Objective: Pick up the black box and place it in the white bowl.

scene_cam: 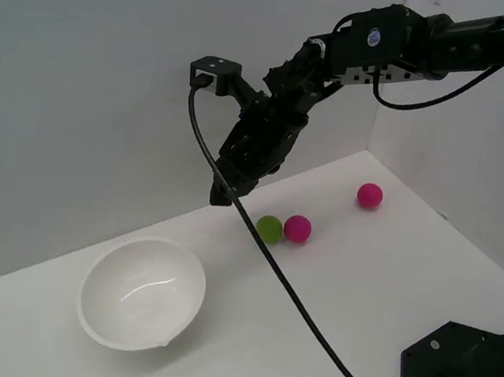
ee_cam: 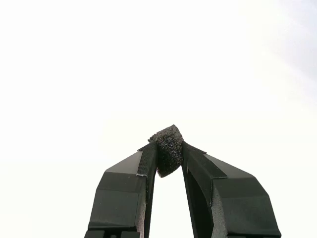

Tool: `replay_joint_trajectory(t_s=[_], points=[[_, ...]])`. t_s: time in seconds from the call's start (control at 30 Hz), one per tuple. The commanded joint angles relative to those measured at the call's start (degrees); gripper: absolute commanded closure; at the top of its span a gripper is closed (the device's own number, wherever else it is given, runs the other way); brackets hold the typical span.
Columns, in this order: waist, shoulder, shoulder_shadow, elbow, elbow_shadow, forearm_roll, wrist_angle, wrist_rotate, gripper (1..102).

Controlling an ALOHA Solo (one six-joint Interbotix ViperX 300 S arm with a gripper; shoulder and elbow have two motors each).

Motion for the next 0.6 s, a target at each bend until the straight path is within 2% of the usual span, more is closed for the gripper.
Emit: replay_joint_trajectory(t_s=[0.0,0.3,0.57], points=[[0.0,4.0,4.6,-0.4,-0.5,-0.6,0.3,-0.4,100],[-2.4,9.8,10.3,0.3,0.1,-0.7,0.4,-1.8,100],[-8.0,10.9,11.4,0.6,0.4,-0.6,0.2,-5.3,100]])
